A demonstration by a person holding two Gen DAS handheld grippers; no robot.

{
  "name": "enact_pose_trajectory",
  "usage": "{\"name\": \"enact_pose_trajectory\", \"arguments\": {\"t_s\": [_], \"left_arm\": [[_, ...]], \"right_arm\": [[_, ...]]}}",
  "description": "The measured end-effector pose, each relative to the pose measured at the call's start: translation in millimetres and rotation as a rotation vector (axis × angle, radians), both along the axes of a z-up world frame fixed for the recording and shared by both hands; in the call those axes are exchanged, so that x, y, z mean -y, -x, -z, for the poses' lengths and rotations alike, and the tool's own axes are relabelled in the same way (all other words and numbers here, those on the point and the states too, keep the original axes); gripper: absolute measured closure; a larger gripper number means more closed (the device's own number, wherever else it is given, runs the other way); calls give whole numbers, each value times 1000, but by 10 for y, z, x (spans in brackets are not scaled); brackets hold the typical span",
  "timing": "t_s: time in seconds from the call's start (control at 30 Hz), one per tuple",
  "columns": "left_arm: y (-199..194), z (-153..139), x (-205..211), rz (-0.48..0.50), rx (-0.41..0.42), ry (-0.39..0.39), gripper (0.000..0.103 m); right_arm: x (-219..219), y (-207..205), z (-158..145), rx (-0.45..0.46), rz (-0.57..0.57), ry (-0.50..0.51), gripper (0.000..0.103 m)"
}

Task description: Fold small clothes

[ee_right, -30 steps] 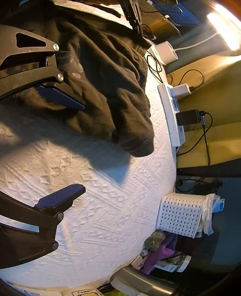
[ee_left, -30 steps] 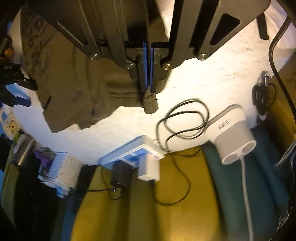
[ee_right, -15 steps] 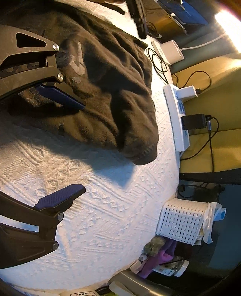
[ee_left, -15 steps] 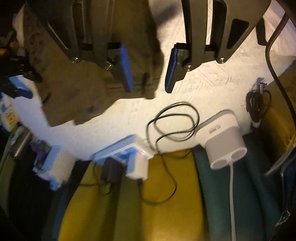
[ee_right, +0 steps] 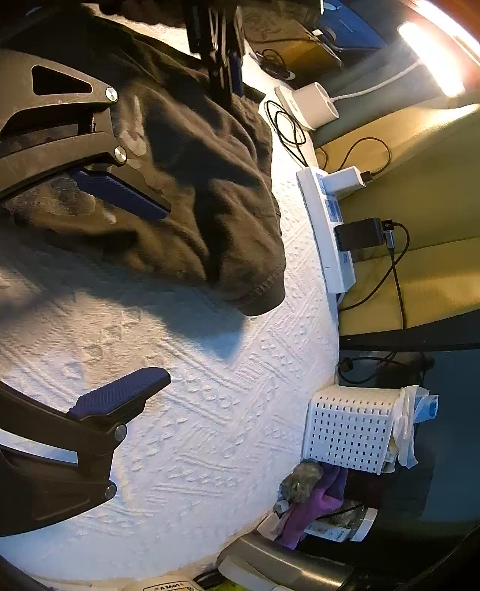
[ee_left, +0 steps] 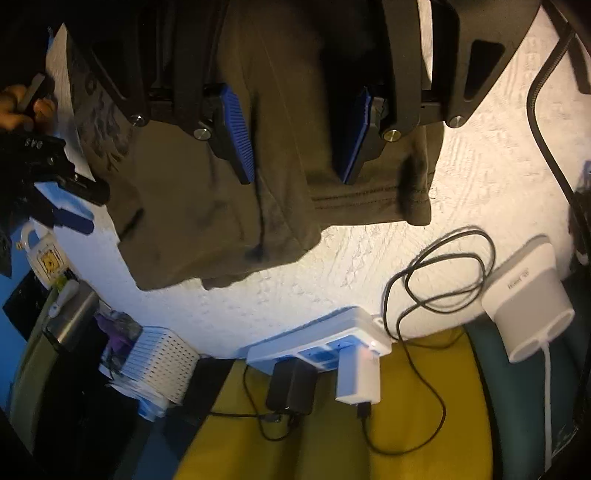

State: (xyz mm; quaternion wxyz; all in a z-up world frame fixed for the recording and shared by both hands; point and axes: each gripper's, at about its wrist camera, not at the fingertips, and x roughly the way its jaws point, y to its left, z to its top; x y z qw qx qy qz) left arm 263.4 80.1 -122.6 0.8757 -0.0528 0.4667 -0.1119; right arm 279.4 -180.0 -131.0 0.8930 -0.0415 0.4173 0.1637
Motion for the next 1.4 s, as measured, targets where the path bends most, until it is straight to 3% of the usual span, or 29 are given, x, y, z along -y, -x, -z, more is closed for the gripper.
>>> {"name": "enact_pose_trajectory", "arguments": {"t_s": [0.07, 0.13, 0.17, 0.23, 0.33, 0.4, 0.73, 0.83, 1.03, 1.13, 1.27, 1.4], "left_arm": [[-33, -2, -66, -21, 17, 71, 56], [-64, 13, -82, -17, 15, 95, 59], [-69, 17, -67, -11, 27, 84, 63], [-85, 51, -40, -1, 18, 72, 82], [-78, 89, -25, 2, 16, 86, 97], [-65, 74, -36, -8, 22, 96, 100], [205, -479, -332, -67, 121, 49, 100], [186, -427, -391, -83, 100, 17, 100], [60, 8, -457, -100, -13, -14, 100], [61, 77, -456, -95, -20, -18, 100], [52, 33, -449, -86, -3, -27, 100], [52, 21, -431, -77, 5, -42, 100]], "right_arm": [[-5, -34, 11, -4, 1, -3, 19], [-5, -68, 23, -11, 4, -1, 19], [-3, -81, 23, -13, 5, 1, 19], [-4, -105, 24, -14, 5, 2, 19], [-30, -171, 38, -13, 9, 19, 19], [-69, -225, 80, -9, 7, 41, 19], [-257, -331, 71, 10, -16, 45, 19], [-318, -382, 67, 8, -23, 30, 19], [-338, -484, 130, -44, -28, -16, 19], [-283, -503, 129, -57, -19, -60, 19], [-153, -550, 66, -118, -28, -225, 20], [-122, -675, 77, -174, -23, -326, 40]]}}
